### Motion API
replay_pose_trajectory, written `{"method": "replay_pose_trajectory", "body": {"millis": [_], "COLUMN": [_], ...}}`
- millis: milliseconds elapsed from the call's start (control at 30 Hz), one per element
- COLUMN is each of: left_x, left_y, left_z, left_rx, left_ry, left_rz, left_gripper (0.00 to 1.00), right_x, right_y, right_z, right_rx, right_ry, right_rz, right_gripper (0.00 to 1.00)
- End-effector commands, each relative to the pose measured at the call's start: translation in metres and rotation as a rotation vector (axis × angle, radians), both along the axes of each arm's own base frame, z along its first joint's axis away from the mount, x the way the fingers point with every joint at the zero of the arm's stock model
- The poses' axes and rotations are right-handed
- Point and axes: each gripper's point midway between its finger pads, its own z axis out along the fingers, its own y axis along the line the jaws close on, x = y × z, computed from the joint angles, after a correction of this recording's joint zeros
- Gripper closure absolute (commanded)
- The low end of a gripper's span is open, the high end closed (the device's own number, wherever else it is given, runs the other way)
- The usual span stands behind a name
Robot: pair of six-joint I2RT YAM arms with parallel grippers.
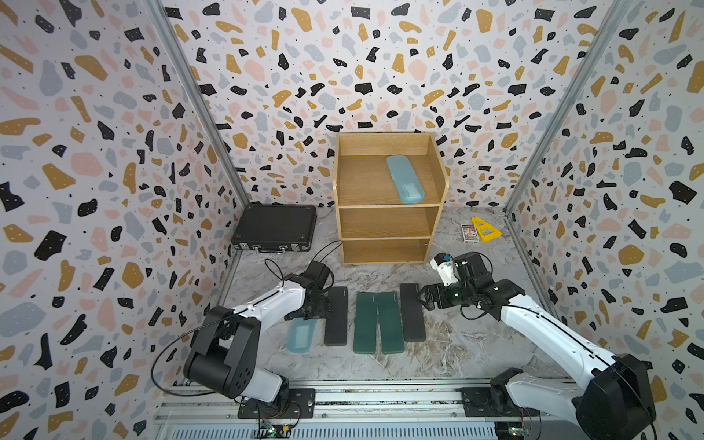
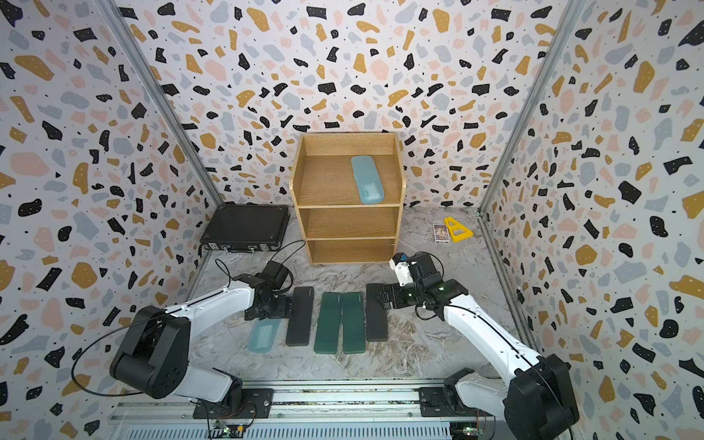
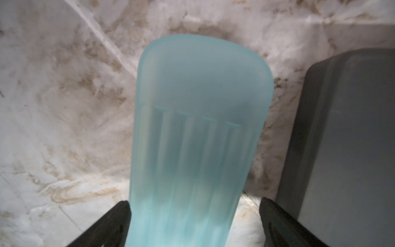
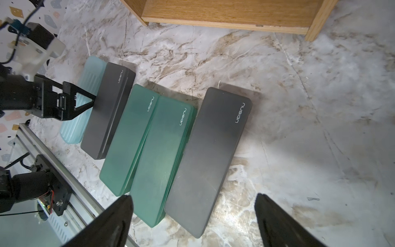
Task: Place the pencil cases on the shelf according to color
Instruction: Move the pencil case to the center of the board, then pick up the pencil case from the center of the board.
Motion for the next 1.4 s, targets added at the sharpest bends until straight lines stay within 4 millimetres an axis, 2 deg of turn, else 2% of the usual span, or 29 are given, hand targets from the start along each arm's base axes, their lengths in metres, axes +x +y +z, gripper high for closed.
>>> {"method": "replay_pose_trajectory", "body": {"millis": [0,100,133,233,333,467,600,733,900,1033,1367], "left_x": [0.006,0.003,0.004,0.008,0.01,0.009,0.014,0.002,-0.005,0.002,0.008], "left_y": [-0.007,-0.018,-0.02,-0.04,-0.043,-0.021,-0.017,-0.016,-0.021,-0.038,-0.046], "left_z": [-0.006,-0.024,-0.023,-0.024,-0.021,0.005,0.039,0.047,0.038,0.023,-0.02], "left_rx": [-0.055,-0.095,-0.071,-0.123,-0.117,0.005,0.016,-0.008,-0.064,-0.136,-0.098], "left_ry": [0.027,0.118,0.132,0.134,0.117,0.088,0.02,0.02,0.011,0.015,0.088], "left_rz": [-0.009,-0.016,-0.012,-0.025,-0.002,0.027,0.03,0.041,0.061,0.063,0.079], "left_gripper": [0.09,0.09,0.09,0.09,0.07,0.05,0.03,0.03,0.01,0.01,0.02], "right_x": [-0.01,-0.012,-0.012,-0.011,-0.012,-0.012,-0.011,-0.011,-0.01,-0.01,-0.009], "right_y": [0.005,0.006,0.006,0.007,0.008,0.007,0.007,0.006,0.004,0.003,0.003], "right_z": [0.021,0.027,0.028,0.029,0.027,0.029,0.028,0.028,0.028,0.027,0.024], "right_rx": [0.065,0.09,0.094,0.1,0.1,0.099,0.098,0.09,0.083,0.076,0.072], "right_ry": [-0.028,-0.051,-0.058,-0.066,-0.056,-0.064,-0.064,-0.065,-0.069,-0.074,-0.076], "right_rz": [0.023,0.025,0.026,0.027,0.032,0.028,0.029,0.023,0.019,0.016,0.011], "right_gripper": [0.05,0.05,0.05,0.04,0.04,0.04,0.04,0.04,0.04,0.04,0.05]}}
